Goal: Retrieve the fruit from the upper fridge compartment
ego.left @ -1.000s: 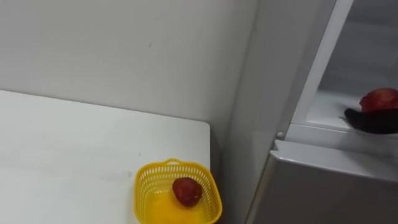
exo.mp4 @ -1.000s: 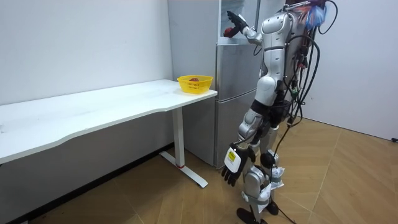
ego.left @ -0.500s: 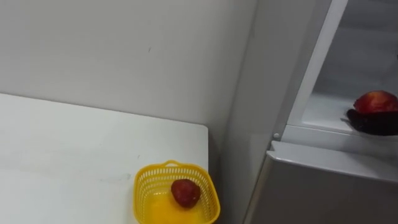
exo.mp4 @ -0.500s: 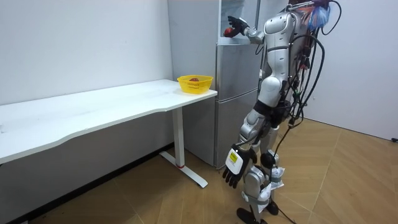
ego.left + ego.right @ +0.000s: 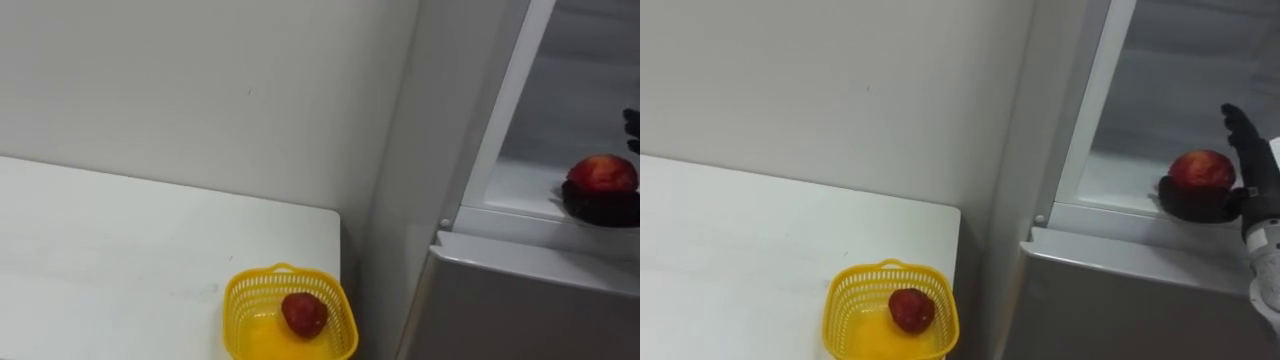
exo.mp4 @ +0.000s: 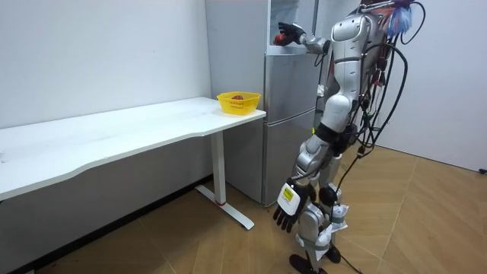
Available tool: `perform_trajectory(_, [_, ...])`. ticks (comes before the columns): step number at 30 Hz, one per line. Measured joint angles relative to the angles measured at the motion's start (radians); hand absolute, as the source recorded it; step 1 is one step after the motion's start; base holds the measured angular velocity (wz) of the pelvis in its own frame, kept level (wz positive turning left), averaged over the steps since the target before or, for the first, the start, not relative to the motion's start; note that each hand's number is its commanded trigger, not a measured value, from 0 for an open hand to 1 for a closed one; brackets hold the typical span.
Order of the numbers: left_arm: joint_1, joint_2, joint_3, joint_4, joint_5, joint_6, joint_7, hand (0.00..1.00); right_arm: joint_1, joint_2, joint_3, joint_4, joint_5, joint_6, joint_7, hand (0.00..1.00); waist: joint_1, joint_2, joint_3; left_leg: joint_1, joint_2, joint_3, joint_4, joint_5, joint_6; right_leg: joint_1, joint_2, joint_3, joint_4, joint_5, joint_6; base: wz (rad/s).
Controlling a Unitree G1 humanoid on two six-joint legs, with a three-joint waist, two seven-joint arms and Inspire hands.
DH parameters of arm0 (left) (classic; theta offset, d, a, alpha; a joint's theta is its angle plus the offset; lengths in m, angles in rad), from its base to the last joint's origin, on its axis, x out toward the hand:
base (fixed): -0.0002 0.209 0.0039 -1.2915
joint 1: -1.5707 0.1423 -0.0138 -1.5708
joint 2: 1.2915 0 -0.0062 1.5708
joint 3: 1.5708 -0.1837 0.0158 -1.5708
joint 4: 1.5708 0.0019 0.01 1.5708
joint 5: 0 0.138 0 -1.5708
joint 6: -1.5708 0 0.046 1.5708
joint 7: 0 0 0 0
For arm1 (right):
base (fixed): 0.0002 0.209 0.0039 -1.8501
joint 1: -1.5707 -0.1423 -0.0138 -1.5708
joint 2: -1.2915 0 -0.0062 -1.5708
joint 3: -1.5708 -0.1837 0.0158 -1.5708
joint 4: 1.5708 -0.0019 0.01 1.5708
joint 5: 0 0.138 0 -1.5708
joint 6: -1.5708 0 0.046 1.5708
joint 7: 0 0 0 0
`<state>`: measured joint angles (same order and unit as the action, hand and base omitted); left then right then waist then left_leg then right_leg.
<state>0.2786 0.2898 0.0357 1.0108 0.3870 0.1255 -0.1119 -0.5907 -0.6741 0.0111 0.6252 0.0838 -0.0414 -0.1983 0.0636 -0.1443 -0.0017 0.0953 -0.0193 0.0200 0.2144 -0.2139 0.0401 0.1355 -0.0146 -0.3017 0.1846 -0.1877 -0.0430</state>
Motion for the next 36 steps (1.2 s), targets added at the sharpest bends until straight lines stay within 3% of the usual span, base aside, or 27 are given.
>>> perform_trajectory(9, [-0.002,0.001,0.002,-0.002,0.001,0.018,0.002,0.00,-0.024,-0.011,0.003,0.094,0.107,0.021,0.126,0.00,-0.005,0.002,-0.0115,0.004,-0.002,-0.005,0.009,-0.001,0.002,0.020,0.000,-0.006,-0.014,0.002,-0.001,0.03])
perform_trajectory(10, [-0.001,0.002,0.002,-0.002,0.000,0.020,0.002,0.00,-0.041,-0.016,0.005,0.122,0.124,0.022,0.153,0.12,-0.005,0.002,-0.0116,0.005,-0.002,-0.005,0.010,-0.001,0.002,0.021,0.000,-0.008,-0.015,0.002,-0.001,0.04])
perform_trajectory(11, [0.000,0.002,0.002,-0.002,0.001,0.020,0.002,0.00,-0.049,-0.018,0.006,0.136,0.131,0.023,0.167,0.38,-0.005,0.002,-0.0116,0.006,-0.002,-0.006,0.010,-0.001,0.002,0.022,0.000,-0.009,-0.016,0.002,-0.001,0.03])
perform_trajectory(12, [0.002,0.002,0.002,-0.002,0.001,0.022,0.002,0.00,-0.064,-0.019,0.007,0.162,0.137,0.023,0.188,0.93,-0.005,0.002,-0.0116,0.009,-0.002,-0.006,0.010,-0.001,0.001,0.024,0.000,-0.011,-0.017,0.002,-0.001,0.03])
perform_trajectory(13, [0.004,0.002,0.002,-0.001,0.001,0.022,0.001,0.00,-0.073,-0.020,0.007,0.182,0.140,0.025,0.206,1.00,-0.004,0.002,-0.0115,0.015,-0.002,-0.006,0.009,-0.001,0.001,0.027,0.000,-0.013,-0.017,0.002,-0.001,0.00])
perform_trajectory(27, [0.001,0.017,0.001,-0.001,0.000,0.021,0.000,0.00,-0.113,-0.061,0.009,0.236,0.142,0.045,0.254,1.00,-0.005,-0.024,-0.0063,0.022,-0.003,-0.007,0.004,-0.001,0.001,0.039,0.000,-0.027,-0.033,0.001,-0.001,0.01])
perform_trajectory(36, [-0.004,0.017,0.001,-0.001,0.000,0.021,-0.001,0.00,-0.113,-0.066,0.009,0.236,0.144,0.044,0.262,1.00,-0.006,-0.024,-0.0063,0.022,-0.002,-0.007,0.000,-0.001,0.001,0.040,0.001,-0.023,-0.033,0.001,-0.001,0.00])
